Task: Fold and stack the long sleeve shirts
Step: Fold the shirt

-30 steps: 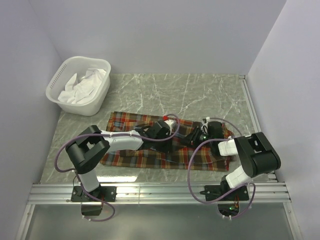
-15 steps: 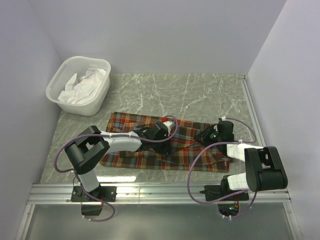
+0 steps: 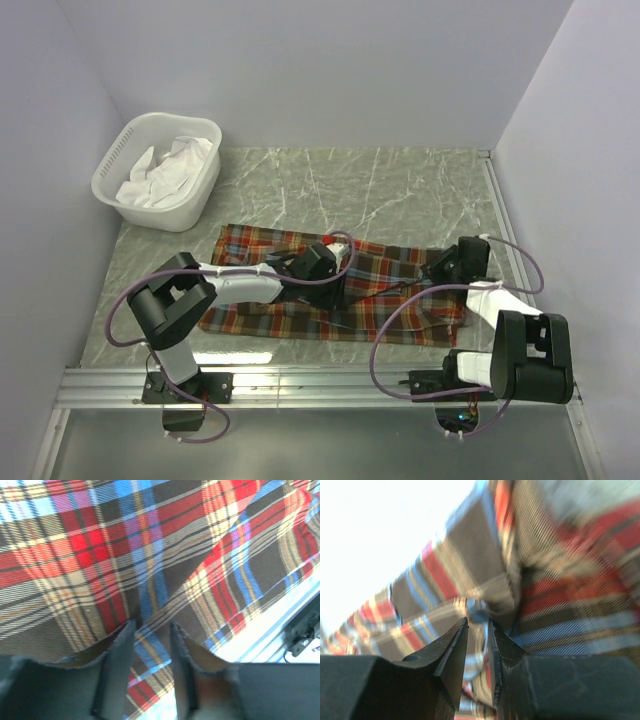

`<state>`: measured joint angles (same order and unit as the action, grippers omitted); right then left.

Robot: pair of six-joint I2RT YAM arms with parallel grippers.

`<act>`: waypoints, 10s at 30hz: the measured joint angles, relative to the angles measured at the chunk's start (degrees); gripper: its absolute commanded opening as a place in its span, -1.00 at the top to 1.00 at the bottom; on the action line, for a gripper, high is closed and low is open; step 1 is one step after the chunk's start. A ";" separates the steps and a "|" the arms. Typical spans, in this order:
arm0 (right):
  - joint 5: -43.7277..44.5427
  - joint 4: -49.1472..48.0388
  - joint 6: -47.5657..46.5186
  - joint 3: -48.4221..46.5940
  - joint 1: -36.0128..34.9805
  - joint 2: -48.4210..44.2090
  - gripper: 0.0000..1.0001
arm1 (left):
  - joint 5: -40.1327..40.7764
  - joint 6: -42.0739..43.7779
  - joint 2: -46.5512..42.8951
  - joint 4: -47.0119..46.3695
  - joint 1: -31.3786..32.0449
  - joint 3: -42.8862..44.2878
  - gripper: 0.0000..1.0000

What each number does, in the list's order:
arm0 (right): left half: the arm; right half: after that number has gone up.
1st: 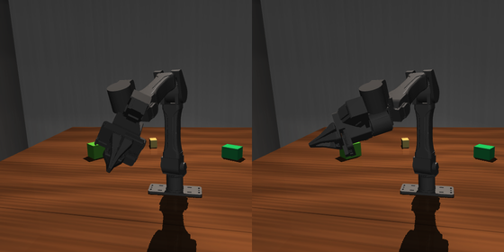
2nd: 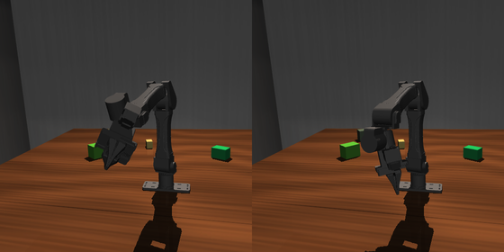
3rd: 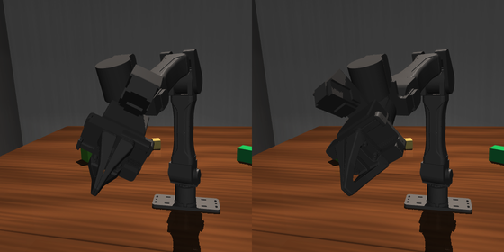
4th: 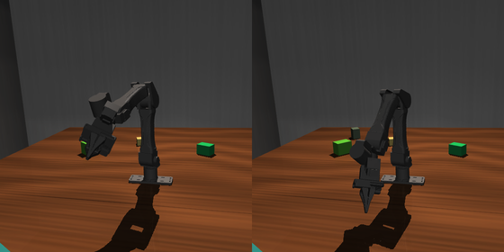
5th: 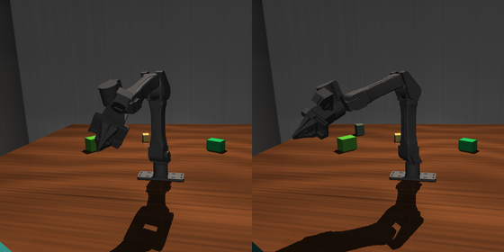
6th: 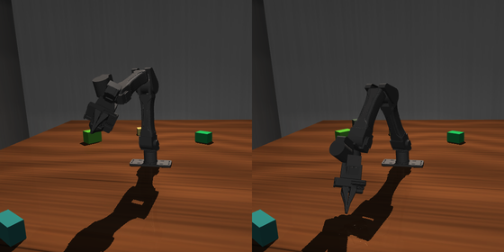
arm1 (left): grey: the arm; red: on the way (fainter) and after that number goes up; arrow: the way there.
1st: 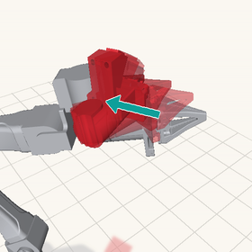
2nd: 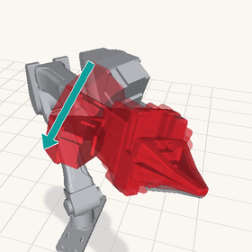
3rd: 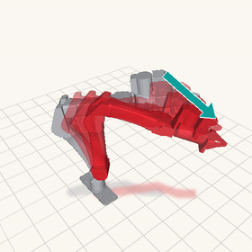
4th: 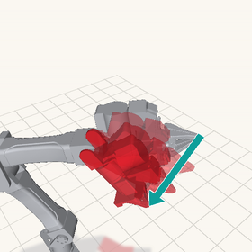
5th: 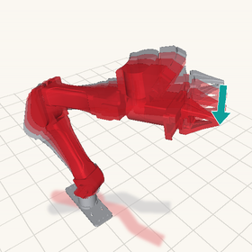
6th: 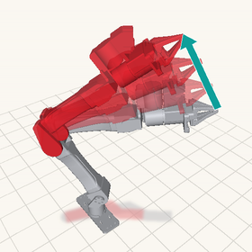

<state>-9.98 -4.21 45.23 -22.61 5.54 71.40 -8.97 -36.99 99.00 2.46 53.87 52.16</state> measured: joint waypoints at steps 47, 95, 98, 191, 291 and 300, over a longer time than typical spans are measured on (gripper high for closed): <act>-1.20 5.46 -3.52 -13.38 6.86 14.47 0.37 | 11.50 -1.18 10.69 15.43 -45.48 18.51 0.22; 8.20 29.77 -5.90 -22.36 -14.36 14.95 -0.15 | 13.35 4.63 10.84 25.68 -35.32 21.62 -0.60; 8.87 31.43 -7.78 -31.36 -13.90 23.10 -0.16 | 8.55 1.29 6.05 21.29 -37.83 14.71 -0.62; -10.73 18.75 -7.13 -17.57 -37.75 -0.96 -0.08 | 1.38 -14.29 -22.64 19.76 -20.68 -13.31 -0.43; -12.94 21.66 1.90 -14.60 -58.55 14.01 1.00 | 8.22 -6.40 17.27 15.52 -33.07 32.24 -0.21; -12.92 21.81 1.79 -14.60 -58.55 14.01 1.00 | 5.64 -8.59 -7.91 14.01 -26.60 13.29 0.25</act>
<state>-22.90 17.61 47.03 -37.21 -53.01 85.41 -3.33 -45.58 91.09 16.47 27.27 65.45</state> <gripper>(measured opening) 0.007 0.421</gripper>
